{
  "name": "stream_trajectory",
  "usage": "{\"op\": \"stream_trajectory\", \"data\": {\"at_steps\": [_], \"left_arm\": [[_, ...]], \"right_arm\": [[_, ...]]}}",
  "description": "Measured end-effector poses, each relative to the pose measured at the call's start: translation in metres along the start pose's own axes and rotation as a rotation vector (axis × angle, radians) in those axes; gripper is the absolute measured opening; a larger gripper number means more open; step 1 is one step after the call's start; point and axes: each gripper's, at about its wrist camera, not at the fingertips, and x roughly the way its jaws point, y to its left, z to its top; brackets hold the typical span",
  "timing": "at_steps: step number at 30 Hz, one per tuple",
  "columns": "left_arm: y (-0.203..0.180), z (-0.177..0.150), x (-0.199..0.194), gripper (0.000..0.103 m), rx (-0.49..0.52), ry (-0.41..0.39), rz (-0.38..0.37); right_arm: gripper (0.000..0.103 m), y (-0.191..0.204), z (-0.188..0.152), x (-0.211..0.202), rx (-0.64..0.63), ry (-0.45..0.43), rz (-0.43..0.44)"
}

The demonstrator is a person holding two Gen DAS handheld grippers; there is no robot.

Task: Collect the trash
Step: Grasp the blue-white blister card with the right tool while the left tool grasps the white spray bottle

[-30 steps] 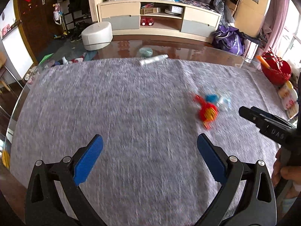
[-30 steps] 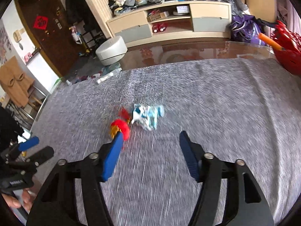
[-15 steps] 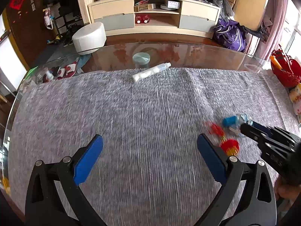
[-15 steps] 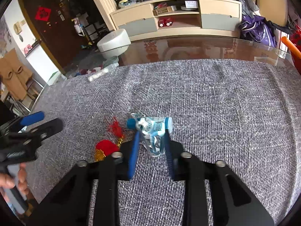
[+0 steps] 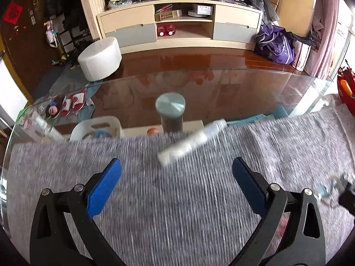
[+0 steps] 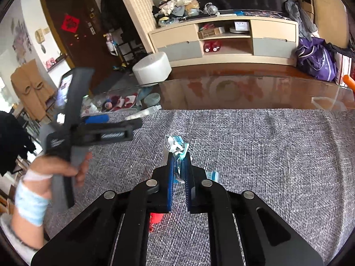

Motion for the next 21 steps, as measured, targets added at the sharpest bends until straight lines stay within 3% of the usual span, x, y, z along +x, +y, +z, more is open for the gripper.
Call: {"op": "stream_trajectory", "data": {"at_steps": [2, 3, 7, 8, 10, 12, 21], "left_arm": [[-0.003, 0.003, 0.008, 0.092, 0.015, 0.001, -0.009], [-0.005, 0.004, 0.012, 0.086, 0.030, 0.002, -0.016], [-0.015, 0.002, 0.017, 0.052, 0.074, -0.003, -0.061], [-0.018, 0.001, 0.016, 0.048, 0.080, -0.005, -0.074], [-0.021, 0.000, 0.014, 0.025, 0.086, -0.010, -0.086], [-0.025, -0.002, 0.012, 0.014, 0.103, -0.008, -0.092], [-0.023, -0.016, -0.002, 0.012, 0.098, 0.007, -0.117]], "right_arm": [[0.010, -0.002, 0.000, 0.005, 0.003, 0.005, 0.002], [0.010, -0.003, 0.000, 0.007, 0.002, 0.008, 0.000], [0.010, -0.004, 0.002, 0.012, 0.007, 0.015, 0.008], [0.010, -0.004, 0.002, 0.012, 0.010, 0.015, 0.017], [0.010, -0.005, 0.002, 0.012, 0.015, 0.015, 0.019], [0.010, -0.005, 0.001, 0.010, 0.016, 0.014, 0.014], [0.010, -0.005, 0.002, -0.009, 0.025, -0.002, -0.009]]}}
